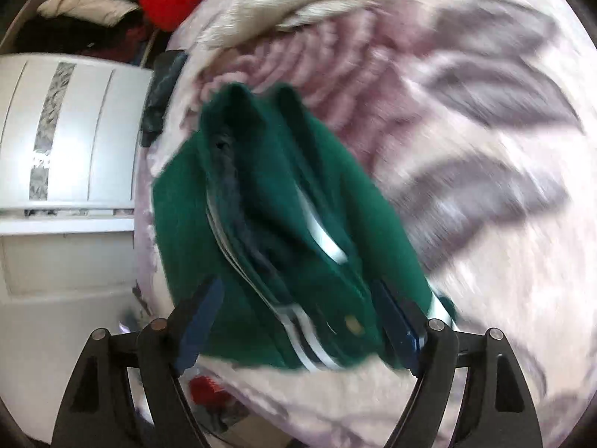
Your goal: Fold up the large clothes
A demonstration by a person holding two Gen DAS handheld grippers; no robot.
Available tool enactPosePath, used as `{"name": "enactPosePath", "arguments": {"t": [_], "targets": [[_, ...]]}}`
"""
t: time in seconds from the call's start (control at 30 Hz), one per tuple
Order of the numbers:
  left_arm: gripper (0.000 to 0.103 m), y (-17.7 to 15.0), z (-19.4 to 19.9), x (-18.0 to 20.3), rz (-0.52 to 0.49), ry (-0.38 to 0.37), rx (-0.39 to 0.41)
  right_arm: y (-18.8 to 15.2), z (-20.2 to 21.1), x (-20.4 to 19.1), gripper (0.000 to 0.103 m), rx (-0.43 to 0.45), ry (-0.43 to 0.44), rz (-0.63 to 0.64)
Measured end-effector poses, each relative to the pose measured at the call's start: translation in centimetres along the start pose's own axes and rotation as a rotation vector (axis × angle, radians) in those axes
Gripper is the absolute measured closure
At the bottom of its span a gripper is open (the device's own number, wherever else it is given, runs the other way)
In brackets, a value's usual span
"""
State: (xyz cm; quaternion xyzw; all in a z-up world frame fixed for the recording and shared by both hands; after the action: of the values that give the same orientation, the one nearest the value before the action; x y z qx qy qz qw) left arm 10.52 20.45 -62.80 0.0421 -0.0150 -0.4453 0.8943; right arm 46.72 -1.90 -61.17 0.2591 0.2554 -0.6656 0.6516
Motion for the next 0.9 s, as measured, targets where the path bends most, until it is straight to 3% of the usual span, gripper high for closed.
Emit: {"name": "enactPosePath", "arguments": {"t": [0.1,0.13,0.17,0.2,0.27,0.37,0.47,0.53,0.57,0.63,0.7,0.77,0.9], "targets": [[0.018,0.2,-0.5,-0.6,0.053,-0.053,0.013,1.6,-2.4,-2.7,0.021,-0.038,0.072,0.063],[0.014,-0.1,-0.6,-1.1,0.055,-0.061,0.009,1.7,-3.3,-3.2,0.027,-0.064,0.072,0.076],[0.011,-0.1,-0.8,-1.4,0.056,-0.067,0.004,1.7,-4.7,-3.4,0.067,-0.126,0.083,0.081],[0.007,-0.1,-0.9,-1.8,0.057,-0.075,0.002,1.4,-5.8,-3.6,0.1,-0.172,0.078,0.081],[0.0,0.7,-1.5,-1.4,0.069,-0.112,0.022,1.1,-6.3,-4.0,0.1,-0.188,0.049,0.087],[0.0,1.8,-1.5,-1.9,0.109,-0.162,0.102,2.2,-2.4,-3.2,0.1,-0.057,-0.006,0.007],[0.0,1.5,-1.2,-3.3,0.184,-0.206,0.166,3.1,-0.8,0.5,0.1,-0.035,-0.077,-0.114],[0.0,1.5,-1.3,-3.5,0.186,-0.199,0.158,2.6,-2.0,1.5,0.099,-0.101,-0.107,-0.094],[0.0,1.4,-1.6,-3.7,0.167,-0.185,0.141,2.6,-2.4,1.0,0.092,-0.125,-0.118,-0.056],[0.0,1.8,-1.7,-3.0,0.139,-0.153,0.093,2.8,-1.7,0.6,0.066,-0.128,-0.125,-0.003],[0.0,2.1,-1.3,-2.5,0.132,-0.14,0.062,3.7,0.3,0.2,0.032,-0.069,-0.131,0.034],[0.0,2.7,-1.0,-2.2,0.136,-0.13,0.055,4.2,1.3,0.4,0.022,-0.022,-0.096,0.034],[0.0,4.3,1.3,-2.2,0.152,-0.089,0.116,4.5,-3.2,1.5,0.021,-0.138,-0.027,0.003]]}}
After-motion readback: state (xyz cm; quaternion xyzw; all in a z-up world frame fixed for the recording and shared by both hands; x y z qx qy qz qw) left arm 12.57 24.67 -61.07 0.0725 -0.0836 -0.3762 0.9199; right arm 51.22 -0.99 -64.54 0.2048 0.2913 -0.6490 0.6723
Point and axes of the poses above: each gripper's, at about its wrist camera, not at the fingertips, and z roughly against the way its jaws point, x to its right, y to its top, the point moved 5 cm from there along -z, roughly the way its jaws point, and after that the axes turned 5 degrees about y, right-handed, at the moved point
